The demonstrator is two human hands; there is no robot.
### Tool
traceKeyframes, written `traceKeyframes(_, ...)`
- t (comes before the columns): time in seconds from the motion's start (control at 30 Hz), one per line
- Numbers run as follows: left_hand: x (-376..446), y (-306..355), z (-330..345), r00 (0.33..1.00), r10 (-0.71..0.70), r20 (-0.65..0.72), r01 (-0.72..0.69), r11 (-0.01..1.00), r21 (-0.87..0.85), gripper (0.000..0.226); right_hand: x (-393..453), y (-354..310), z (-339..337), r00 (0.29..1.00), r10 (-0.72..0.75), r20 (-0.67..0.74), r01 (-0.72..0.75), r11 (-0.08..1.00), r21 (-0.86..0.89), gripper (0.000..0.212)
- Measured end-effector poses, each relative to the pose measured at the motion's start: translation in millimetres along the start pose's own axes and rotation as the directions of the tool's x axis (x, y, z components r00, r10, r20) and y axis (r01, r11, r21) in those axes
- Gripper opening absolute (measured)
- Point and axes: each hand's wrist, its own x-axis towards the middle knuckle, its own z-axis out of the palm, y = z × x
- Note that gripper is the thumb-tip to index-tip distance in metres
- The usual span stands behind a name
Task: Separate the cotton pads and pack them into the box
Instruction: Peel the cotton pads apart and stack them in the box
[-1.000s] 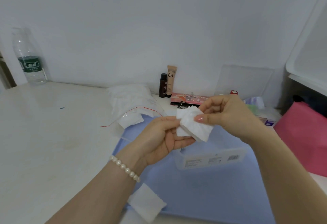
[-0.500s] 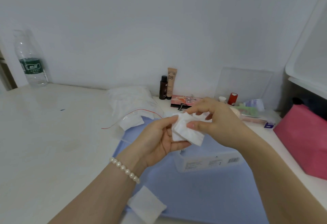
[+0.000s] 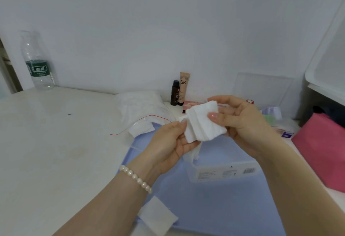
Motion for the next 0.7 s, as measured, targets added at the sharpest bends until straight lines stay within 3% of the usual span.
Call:
traceKeyframes(0.17,-1.0,1.1,0.8,0.999,-0.017,0.043,0.016,1.0,0.018,0.033,3.6,16.3,10.0,0.992,-0.034,-0.121,0.012,0.983,-0.181,0.026)
traceKeyframes(0.4,-0.7,7.8,-4.5,0.994,-0.061,0.094,0.06,0.998,0.008,0.051,2.1,19.3,19.8,0.981,-0.136,-0.139,0.085,0.942,-0.324,0.027)
traceKeyframes(0.57,-4.1,10.3,-6.8,0.993,0.002,0.12,-0.019,0.99,0.143,0.02,4.8,33.5,27.9,0.938,-0.279,-0.206,0.107,0.798,-0.593,0.027)
traceKeyframes(0.7,-4.9,30.5,-24.7,0.995,0.077,0.056,-0.089,0.962,0.257,0.015,0.3,29.1,35.5,0.901,-0.394,-0.18,0.175,0.711,-0.681,0.026)
